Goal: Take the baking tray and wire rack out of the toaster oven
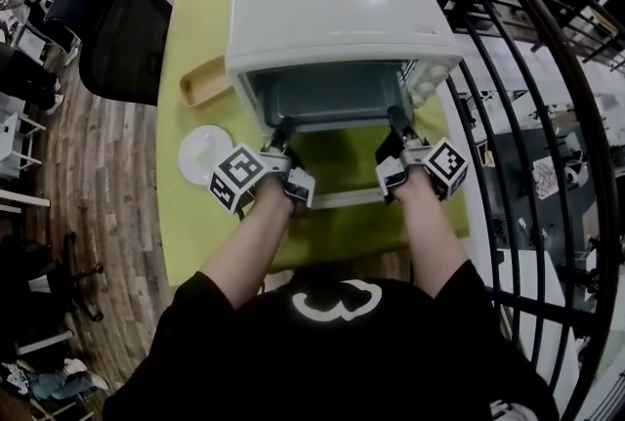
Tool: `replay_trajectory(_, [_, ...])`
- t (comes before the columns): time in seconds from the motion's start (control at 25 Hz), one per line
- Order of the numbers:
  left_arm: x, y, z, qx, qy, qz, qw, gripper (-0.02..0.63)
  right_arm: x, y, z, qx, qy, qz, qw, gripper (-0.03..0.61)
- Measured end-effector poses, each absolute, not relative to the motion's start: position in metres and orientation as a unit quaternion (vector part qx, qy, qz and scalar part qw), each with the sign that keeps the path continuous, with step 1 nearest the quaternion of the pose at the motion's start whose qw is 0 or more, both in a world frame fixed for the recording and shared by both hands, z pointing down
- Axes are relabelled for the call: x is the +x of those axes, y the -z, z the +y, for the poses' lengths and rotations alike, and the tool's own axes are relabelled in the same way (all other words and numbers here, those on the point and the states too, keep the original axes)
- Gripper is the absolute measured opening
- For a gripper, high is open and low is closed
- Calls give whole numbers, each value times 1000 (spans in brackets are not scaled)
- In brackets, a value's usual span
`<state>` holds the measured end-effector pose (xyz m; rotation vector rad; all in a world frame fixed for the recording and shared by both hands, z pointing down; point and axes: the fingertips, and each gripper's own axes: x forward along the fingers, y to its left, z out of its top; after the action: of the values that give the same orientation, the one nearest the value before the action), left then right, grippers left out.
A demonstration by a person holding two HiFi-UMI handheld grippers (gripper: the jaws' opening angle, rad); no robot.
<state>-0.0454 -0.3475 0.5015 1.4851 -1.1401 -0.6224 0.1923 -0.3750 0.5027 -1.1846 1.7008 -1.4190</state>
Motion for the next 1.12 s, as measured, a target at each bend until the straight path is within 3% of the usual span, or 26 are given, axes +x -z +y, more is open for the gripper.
replay_trajectory(1.12, [-30,-506,-216,618,265,-484,560,103,208,-504,-248,-430,534,662,303,104])
